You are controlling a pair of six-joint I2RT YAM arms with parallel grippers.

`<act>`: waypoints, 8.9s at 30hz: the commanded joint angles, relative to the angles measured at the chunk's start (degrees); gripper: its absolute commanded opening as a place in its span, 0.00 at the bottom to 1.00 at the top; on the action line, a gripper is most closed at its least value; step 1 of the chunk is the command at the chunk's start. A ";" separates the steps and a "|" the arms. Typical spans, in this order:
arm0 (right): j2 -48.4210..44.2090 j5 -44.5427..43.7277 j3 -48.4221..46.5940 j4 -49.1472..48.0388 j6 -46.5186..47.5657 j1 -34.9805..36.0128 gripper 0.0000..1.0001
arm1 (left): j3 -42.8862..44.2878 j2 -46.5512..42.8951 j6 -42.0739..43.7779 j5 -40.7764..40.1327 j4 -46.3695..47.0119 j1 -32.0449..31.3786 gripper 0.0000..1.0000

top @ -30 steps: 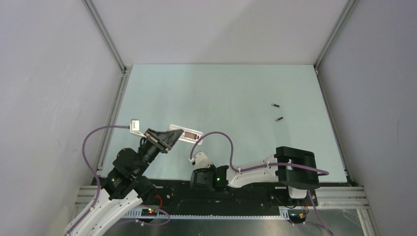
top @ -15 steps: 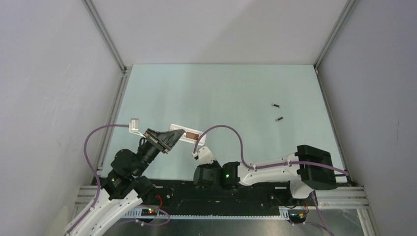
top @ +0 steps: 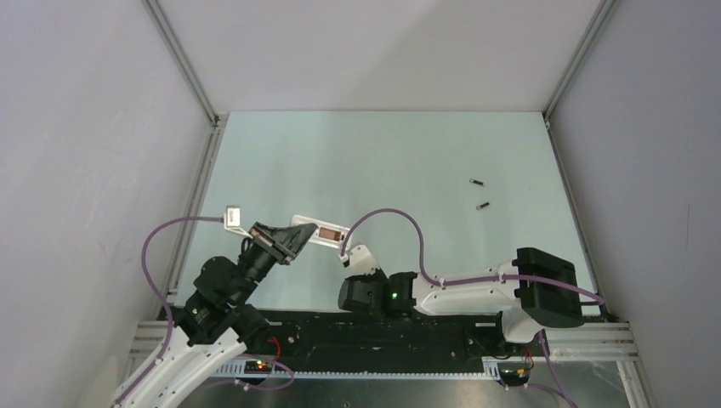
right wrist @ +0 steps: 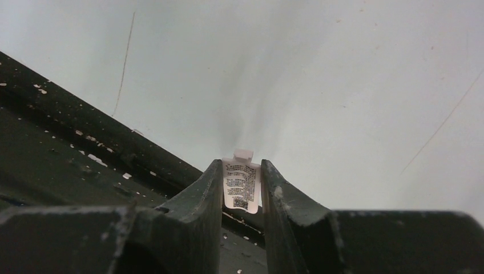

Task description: Load the batteries into the remote control

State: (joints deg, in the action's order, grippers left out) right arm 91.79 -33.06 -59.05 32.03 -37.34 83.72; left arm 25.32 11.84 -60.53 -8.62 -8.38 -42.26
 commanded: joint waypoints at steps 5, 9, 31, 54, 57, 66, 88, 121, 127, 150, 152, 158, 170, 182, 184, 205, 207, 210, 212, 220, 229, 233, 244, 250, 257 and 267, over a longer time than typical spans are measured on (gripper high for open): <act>-6.90 -4.05 1.47 1.69 -0.74 -1.07 0.26 | 0.47 2.79 3.43 -4.07 -2.12 -0.13 0.00; -10.00 -2.47 4.12 0.63 -0.80 -3.20 0.26 | 0.45 3.50 6.50 -6.60 -4.66 -0.15 0.00; -0.18 11.07 5.52 -6.63 -5.61 -21.79 0.42 | 0.83 0.68 9.64 -8.74 -10.34 -0.17 0.00; -9.68 8.43 11.40 -0.75 -8.58 -22.87 0.47 | 0.65 -1.58 9.80 -8.78 -11.38 -0.12 0.00; -10.57 9.36 15.23 -1.73 -9.66 -22.74 0.35 | 0.53 -1.68 9.66 -8.57 -11.48 -0.11 0.00; -6.40 11.54 17.83 -4.97 -11.17 -17.46 0.08 | 0.37 -2.30 9.39 -8.58 -11.90 -0.14 0.00; -4.07 17.72 17.84 -17.15 -7.40 -17.33 0.00 | 0.54 -2.39 8.91 -9.12 -12.71 -0.12 0.00; 3.76 20.68 10.82 -21.40 -1.43 -27.79 0.01 | 0.34 -2.58 8.35 -9.23 -13.15 -0.11 0.00; 3.31 19.88 9.81 -20.26 -0.65 -28.31 0.02 | 0.25 -2.69 8.28 -9.31 -13.37 -0.15 0.00; -16.27 18.36 6.49 -8.86 -6.45 -58.38 0.51 | 0.59 -4.38 8.56 -7.52 -13.70 -0.11 0.00; -15.83 17.24 6.49 -8.10 -7.51 -62.91 0.56 | 0.60 -4.37 8.66 -7.25 -13.71 -0.10 0.00; -13.21 14.18 6.41 -7.25 -10.34 -72.09 0.68 | 0.44 -4.67 8.63 -6.78 -13.75 -0.18 0.00; 2.38 13.34 0.83 -8.68 -9.36 -78.85 0.67 | -0.18 -4.95 8.74 -6.72 -13.90 -0.12 0.00; 10.40 11.98 -4.16 -8.38 -8.80 -79.09 0.63 | 0.11 -5.54 9.81 -7.83 -15.29 -0.17 0.00; 10.95 11.08 -5.25 -7.52 -8.77 -79.06 0.62 | 0.34 -5.58 9.94 -7.91 -15.61 -0.17 0.00; 17.30 9.60 -12.32 3.25 -8.41 -77.49 0.39 | 1.13 -9.96 9.57 -8.53 -18.90 -0.12 0.00; 17.15 9.25 -12.32 3.37 -8.25 -77.21 0.34 | 1.55 -10.58 9.90 -8.92 -19.80 -0.16 0.00; 17.43 9.91 -12.36 3.31 -7.94 -77.15 0.27 | 2.09 -11.29 10.33 -9.48 -20.98 -0.08 0.00; 17.75 10.43 -12.33 3.23 -7.85 -77.14 0.24 | 2.33 -11.53 10.49 -9.68 -21.44 -0.14 0.00; 16.73 11.27 -11.81 3.63 -6.86 -76.95 0.08 | 3.03 -11.67 10.78 -10.23 -22.77 -0.12 0.00; -7.65 28.05 -2.59 -7.49 8.68 -67.09 0.00 | 3.97 -11.18 10.80 -9.90 -23.47 -0.12 0.00; -21.94 34.77 2.67 -11.87 16.43 -54.90 0.00 | 4.66 -10.34 9.64 -8.67 -23.52 -0.11 0.00; -52.65 45.27 21.27 -27.82 15.59 -33.46 0.00 | 9.15 -10.54 9.38 -7.84 -24.05 -0.10 0.00; -55.30 42.39 21.87 -25.44 28.28 -21.04 0.00 | 10.58 -9.55 10.03 -5.59 -23.74 -0.13 0.00; -55.59 44.82 22.38 -24.84 41.82 -14.50 0.00 | 13.79 -9.73 13.74 -2.91 -22.72 -0.16 0.00; -61.22 55.88 25.99 -31.14 50.46 -14.25 0.00 | 14.75 -8.43 14.71 4.11 -17.18 -0.17 0.00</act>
State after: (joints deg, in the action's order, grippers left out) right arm 32.93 17.06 -34.41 6.87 7.90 69.04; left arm 38.85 1.96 -47.42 -8.64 -30.55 -42.26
